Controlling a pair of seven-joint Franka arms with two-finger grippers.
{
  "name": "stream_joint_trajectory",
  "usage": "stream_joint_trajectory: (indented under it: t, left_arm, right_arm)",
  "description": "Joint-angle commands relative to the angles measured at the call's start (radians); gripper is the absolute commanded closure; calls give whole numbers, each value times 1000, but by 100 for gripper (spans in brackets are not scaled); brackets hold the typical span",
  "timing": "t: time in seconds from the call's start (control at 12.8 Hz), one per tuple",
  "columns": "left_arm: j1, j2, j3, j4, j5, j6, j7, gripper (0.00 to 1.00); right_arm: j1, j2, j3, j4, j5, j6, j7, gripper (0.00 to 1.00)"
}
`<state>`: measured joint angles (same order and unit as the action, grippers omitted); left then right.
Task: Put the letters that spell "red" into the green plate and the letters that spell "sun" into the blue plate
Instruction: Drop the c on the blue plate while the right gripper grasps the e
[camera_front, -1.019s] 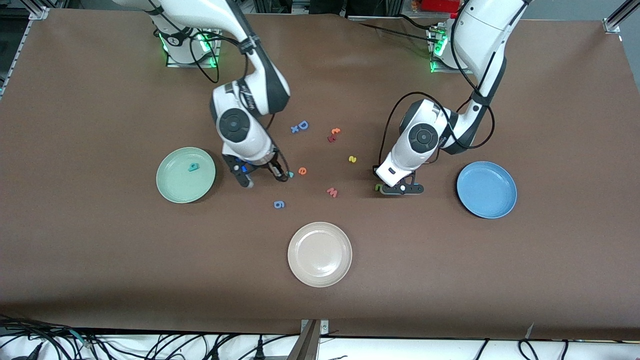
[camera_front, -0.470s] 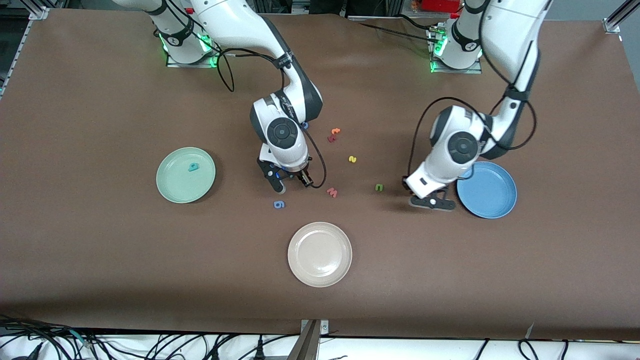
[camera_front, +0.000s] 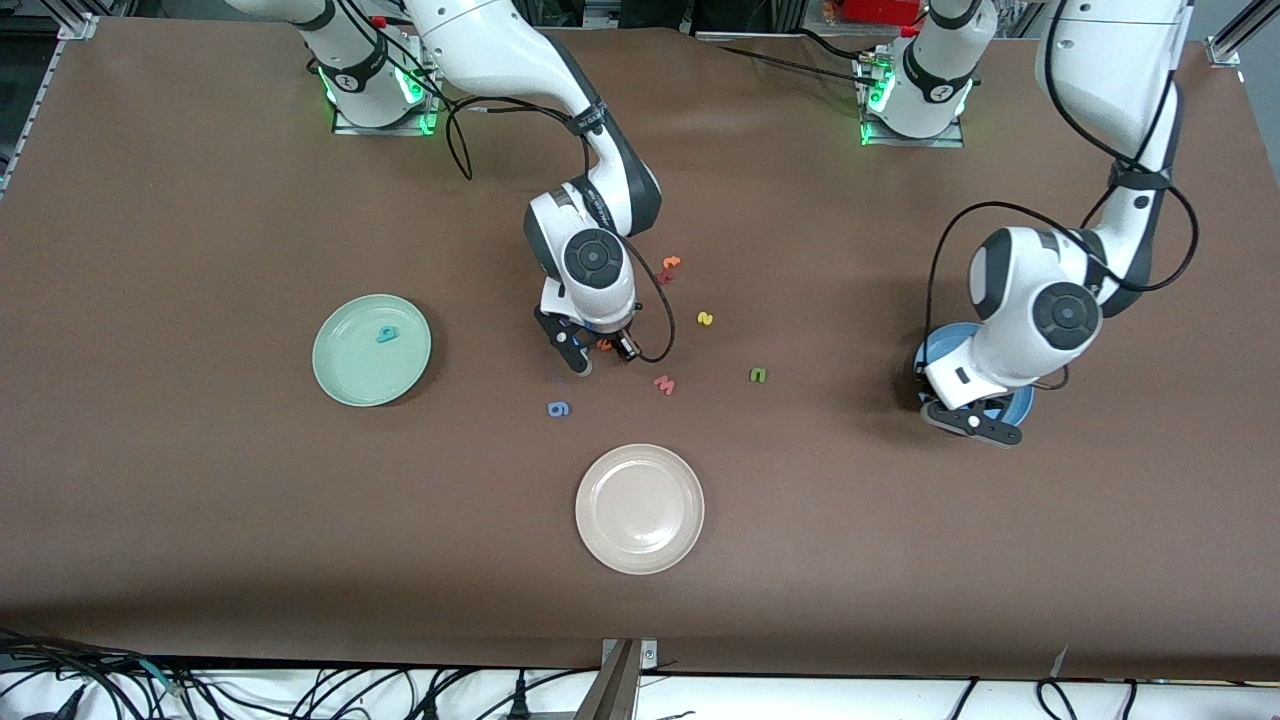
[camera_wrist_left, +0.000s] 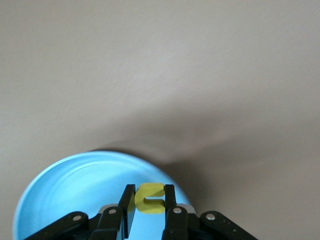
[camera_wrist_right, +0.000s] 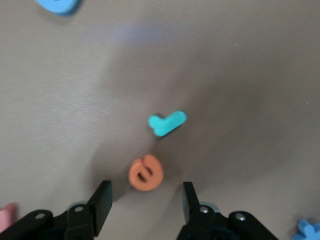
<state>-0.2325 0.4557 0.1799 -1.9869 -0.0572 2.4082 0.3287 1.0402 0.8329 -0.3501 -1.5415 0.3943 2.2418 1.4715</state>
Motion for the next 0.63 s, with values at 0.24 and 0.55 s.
stream_joint_trajectory:
  t: [0.24, 0.55]
  left_arm:
    - [19, 15, 38, -52, 17, -4, 72, 74]
    - [16, 38, 43, -46, 17, 9, 58, 3]
  right_arm:
    - [15, 0, -26, -19, 6, -1, 6, 39]
    - [11, -2, -33, -17, 8, 2, 4, 39]
